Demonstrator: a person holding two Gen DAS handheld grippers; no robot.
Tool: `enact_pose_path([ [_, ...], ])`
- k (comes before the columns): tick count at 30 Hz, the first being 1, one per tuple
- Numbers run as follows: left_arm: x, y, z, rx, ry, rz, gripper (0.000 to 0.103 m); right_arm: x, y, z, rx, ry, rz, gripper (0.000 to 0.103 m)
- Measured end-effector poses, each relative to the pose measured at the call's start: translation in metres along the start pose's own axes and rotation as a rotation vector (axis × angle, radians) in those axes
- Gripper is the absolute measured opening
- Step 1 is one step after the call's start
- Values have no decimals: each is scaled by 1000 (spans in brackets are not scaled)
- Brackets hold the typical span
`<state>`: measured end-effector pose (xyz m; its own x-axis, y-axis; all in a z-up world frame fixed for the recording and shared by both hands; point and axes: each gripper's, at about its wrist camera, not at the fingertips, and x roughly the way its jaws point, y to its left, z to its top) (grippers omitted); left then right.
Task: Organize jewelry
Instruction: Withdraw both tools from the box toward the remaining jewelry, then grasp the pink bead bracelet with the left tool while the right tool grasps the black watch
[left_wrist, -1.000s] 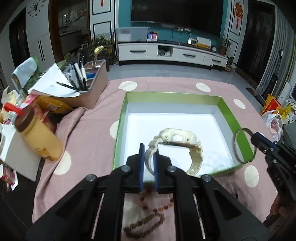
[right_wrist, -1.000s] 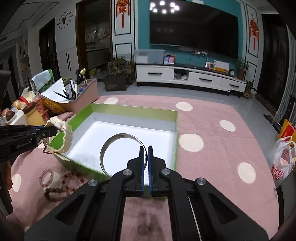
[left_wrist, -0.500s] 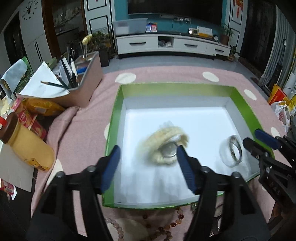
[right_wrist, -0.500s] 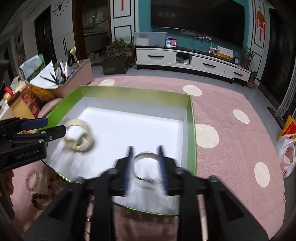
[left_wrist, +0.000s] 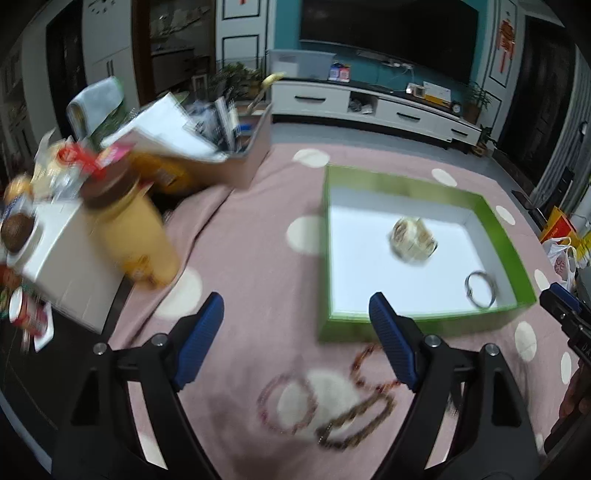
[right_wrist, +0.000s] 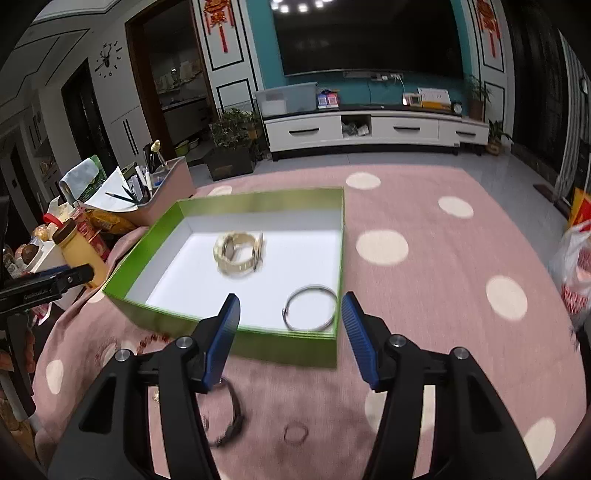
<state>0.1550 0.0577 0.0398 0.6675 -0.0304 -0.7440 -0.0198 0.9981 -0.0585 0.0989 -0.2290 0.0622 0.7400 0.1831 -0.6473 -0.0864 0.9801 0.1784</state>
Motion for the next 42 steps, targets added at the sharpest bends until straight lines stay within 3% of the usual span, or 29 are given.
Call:
enact_pose_path([
  [10,-4,37,-63,-93,73,3,82,-17,1,-43,31,60,27,58],
  [18,5,44,-90,-116,105,14,81,-10,15,-69,24,112,51,58],
  [23,16,39,-92,-88,112,14,65,-3,24,-74,-10,125,46,58],
  [37,37,18,-85,20,116,50,45,21,35,-70,-66,154,41,57],
  [42,36,12,-86,48,105,21,19,25,41,-69,-91,154,40,57],
])
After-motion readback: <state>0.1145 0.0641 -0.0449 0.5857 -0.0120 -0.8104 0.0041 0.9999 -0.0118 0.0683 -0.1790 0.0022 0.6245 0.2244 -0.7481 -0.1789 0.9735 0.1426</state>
